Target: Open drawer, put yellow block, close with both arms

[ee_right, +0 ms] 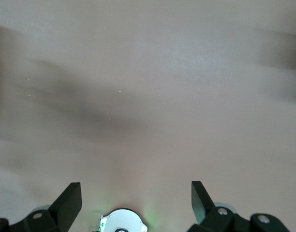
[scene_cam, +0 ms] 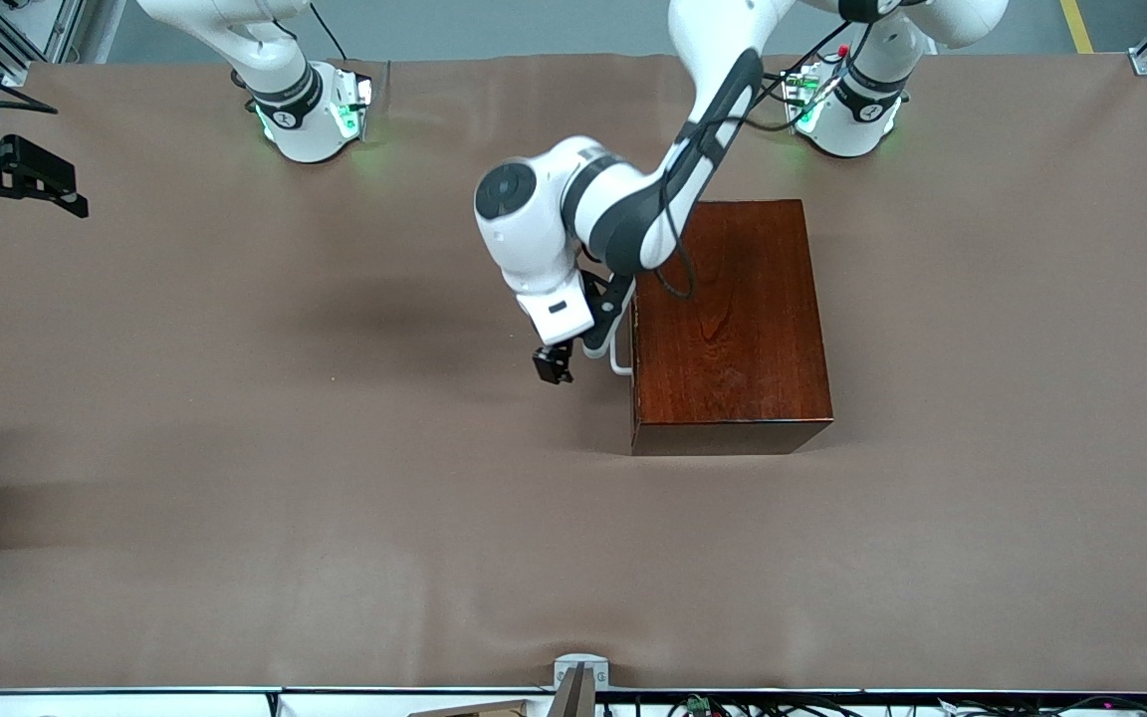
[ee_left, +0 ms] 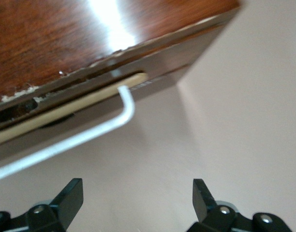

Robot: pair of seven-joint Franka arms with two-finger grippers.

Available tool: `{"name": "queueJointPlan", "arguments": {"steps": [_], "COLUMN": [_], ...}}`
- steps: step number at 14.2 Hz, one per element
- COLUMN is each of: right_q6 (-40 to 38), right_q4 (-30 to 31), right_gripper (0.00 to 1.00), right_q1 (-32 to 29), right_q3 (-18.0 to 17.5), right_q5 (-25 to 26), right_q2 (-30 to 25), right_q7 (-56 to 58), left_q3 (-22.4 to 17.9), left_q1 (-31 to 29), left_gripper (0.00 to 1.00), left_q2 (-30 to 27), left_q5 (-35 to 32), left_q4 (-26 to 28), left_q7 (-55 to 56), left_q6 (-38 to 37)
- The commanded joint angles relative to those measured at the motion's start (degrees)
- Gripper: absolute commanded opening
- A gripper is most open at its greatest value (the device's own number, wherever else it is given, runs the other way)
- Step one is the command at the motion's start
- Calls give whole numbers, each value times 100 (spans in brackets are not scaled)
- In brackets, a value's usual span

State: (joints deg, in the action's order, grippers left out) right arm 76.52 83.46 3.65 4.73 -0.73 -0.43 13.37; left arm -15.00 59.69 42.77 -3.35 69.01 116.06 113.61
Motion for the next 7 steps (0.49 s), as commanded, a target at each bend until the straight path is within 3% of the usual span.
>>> {"name": "queueJointPlan", "arguments": {"steps": [1,4,7], "right_q6": [-5,-14,-14], "right_q4": [-14,-5,-5], "right_gripper": [100,100,100], "right_q1": [13,13,13], "right_q3": [-8,-8,1], "right_q5": [38,38,29], "right_q2": [-45,-45,-45], "right_q7": [8,-1,-10], "left_q3": [67,50,59], "left_q1": [-307,-790,-1353], "left_gripper": [100,100,100], "left_q2": [-671,-1339,-1876], "left_q5": [28,335,379], "left_q4": [77,199,279], "left_q7": [-563,-1959,-3339], "left_q6": [65,-31,-627]}}
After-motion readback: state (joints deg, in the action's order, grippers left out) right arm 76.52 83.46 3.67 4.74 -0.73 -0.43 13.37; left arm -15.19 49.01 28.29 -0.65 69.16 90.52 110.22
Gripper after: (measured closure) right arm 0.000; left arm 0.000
